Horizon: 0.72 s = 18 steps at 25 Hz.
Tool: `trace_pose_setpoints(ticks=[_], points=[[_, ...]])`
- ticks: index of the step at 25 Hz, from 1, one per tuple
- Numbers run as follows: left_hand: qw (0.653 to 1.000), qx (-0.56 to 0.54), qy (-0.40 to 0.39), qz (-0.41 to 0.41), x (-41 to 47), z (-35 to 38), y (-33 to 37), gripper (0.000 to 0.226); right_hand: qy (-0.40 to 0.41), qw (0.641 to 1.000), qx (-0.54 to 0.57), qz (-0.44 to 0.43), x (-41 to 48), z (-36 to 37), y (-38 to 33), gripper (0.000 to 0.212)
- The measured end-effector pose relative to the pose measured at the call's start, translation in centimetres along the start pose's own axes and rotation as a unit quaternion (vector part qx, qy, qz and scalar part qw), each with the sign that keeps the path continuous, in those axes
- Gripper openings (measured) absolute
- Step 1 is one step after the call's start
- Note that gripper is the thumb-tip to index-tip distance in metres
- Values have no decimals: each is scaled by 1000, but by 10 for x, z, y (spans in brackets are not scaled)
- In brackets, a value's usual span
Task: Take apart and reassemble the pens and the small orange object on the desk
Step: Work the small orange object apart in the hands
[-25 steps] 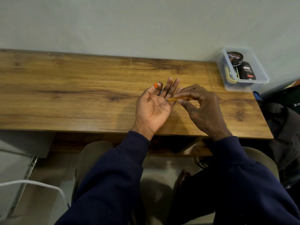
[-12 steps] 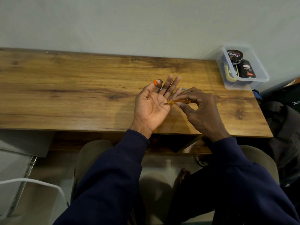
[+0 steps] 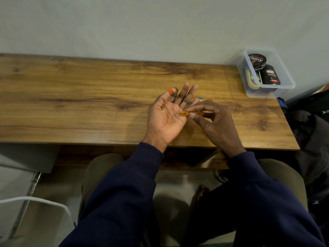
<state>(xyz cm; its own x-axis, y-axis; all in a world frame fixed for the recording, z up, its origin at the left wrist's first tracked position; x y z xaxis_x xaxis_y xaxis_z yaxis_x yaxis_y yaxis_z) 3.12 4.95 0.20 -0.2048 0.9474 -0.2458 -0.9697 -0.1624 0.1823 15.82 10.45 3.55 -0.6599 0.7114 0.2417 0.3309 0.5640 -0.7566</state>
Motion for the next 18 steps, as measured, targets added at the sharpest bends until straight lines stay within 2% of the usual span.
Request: trace_pose_setpoints(ticks=[5, 10, 18], points=[[1000, 5, 4, 13, 2, -1, 1, 18, 20, 999, 42, 13, 2, -5, 2, 17], [999, 15, -1, 36, 5, -1, -1, 11, 74, 992, 91, 41, 8, -12, 1, 17], [997, 45, -14, 60, 5, -2, 0, 21, 111, 985, 123, 50, 18, -11, -7, 16]])
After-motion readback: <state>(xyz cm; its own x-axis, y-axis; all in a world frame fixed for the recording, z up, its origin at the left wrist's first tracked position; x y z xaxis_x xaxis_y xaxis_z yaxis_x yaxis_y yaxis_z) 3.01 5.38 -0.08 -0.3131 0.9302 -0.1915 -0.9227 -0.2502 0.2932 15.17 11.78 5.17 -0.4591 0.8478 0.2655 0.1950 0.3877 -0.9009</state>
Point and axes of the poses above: each hand's wrist, its own x-axis towards the middle knuckle, its own z-axis out of the palm, y = z × x, the point moved 5 cm from there along x, towards the middle knuckle, and after that the axes turned 5 degrees about -x, right-handed, at the moved point
